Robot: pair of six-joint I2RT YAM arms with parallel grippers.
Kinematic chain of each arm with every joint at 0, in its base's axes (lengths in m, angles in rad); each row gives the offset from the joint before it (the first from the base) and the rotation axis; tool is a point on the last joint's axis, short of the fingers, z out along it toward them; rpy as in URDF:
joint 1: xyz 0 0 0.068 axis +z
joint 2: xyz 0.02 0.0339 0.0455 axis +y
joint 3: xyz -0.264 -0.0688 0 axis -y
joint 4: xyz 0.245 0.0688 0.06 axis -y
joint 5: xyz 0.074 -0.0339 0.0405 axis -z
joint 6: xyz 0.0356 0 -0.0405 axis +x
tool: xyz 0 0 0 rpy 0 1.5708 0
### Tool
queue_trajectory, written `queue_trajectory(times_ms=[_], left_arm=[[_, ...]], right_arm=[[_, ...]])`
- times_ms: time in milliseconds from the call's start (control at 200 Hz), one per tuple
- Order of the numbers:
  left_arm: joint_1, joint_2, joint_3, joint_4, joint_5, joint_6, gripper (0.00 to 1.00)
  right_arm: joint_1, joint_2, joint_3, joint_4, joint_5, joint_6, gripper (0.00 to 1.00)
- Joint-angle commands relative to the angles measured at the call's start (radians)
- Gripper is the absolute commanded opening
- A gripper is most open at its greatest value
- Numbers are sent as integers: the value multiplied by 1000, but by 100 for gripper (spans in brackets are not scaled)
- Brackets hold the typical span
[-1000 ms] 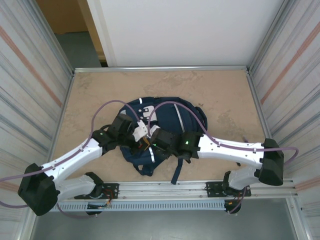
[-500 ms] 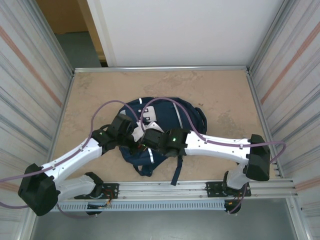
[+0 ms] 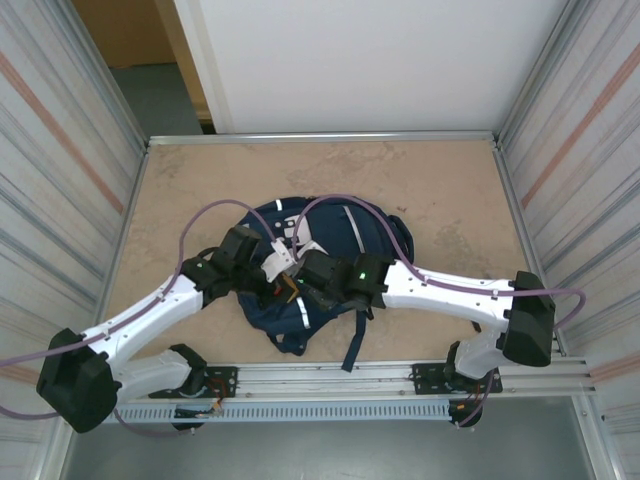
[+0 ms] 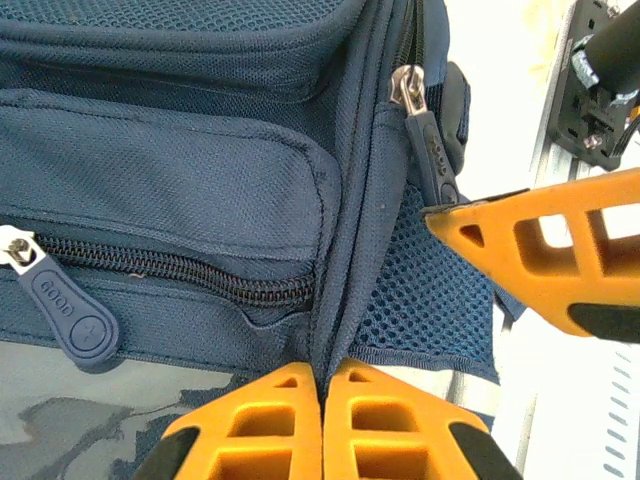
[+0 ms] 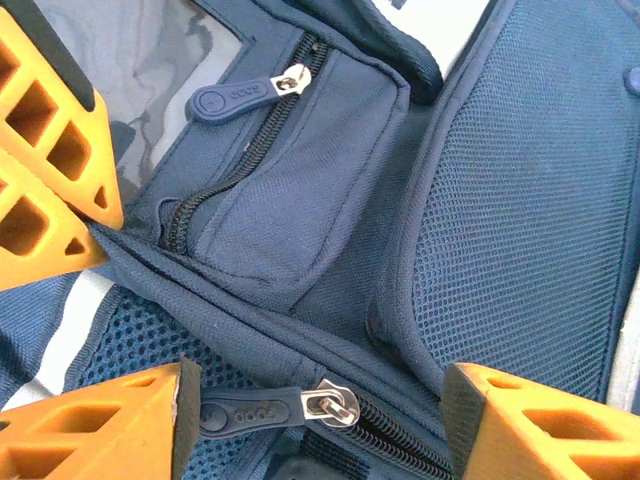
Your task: Pack books, pencil case, and school supplies into a backpack
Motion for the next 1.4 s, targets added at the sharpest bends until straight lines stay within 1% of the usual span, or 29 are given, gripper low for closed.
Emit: queue_trajectory(times_ms=[0, 175, 406, 506, 581, 707, 767, 827, 872, 967, 1012, 1082, 1173, 1328, 1393], left_arm=[[-1, -55, 73, 110, 145, -8, 0], [0, -49, 79, 105, 150, -4, 0], [0, -47, 79, 102, 167, -4, 0], [2, -49, 68, 110, 161, -2, 0], [2, -49, 73, 105, 164, -3, 0], [5, -53, 62, 109, 152, 2, 0], [11, -50, 62, 108, 150, 1, 0], [13, -51, 63, 103, 153, 0, 0], [12, -56, 61, 104, 153, -1, 0], [14, -57, 51, 108, 148, 13, 0], [16, -57, 50, 105, 145, 16, 0], [18, -55, 50, 101, 147, 13, 0], [18, -57, 42, 106, 149, 17, 0], [20, -51, 43, 92, 147, 29, 0], [19, -54, 42, 85, 153, 40, 0]], right_arm=[[27, 50, 13, -93, 22, -40, 65], [57, 42, 14, -103, -50, -59, 67], [66, 57, 15, -94, -34, -67, 67], [89, 88, 35, -111, 18, -47, 67], [103, 112, 51, -137, 91, 6, 65], [115, 152, 113, -273, 185, 167, 59], [115, 153, 129, -343, 221, 276, 55], [114, 139, 124, -360, 201, 348, 48], [115, 120, 105, -333, 157, 375, 42], [112, 78, 48, -225, 30, 383, 32], [111, 61, 24, -178, 0, 376, 26], [106, 46, 4, -138, -22, 375, 22], [104, 48, 15, -134, -28, 359, 19], [104, 46, 35, -170, 16, 336, 18], [100, 39, 44, -177, 23, 329, 20]])
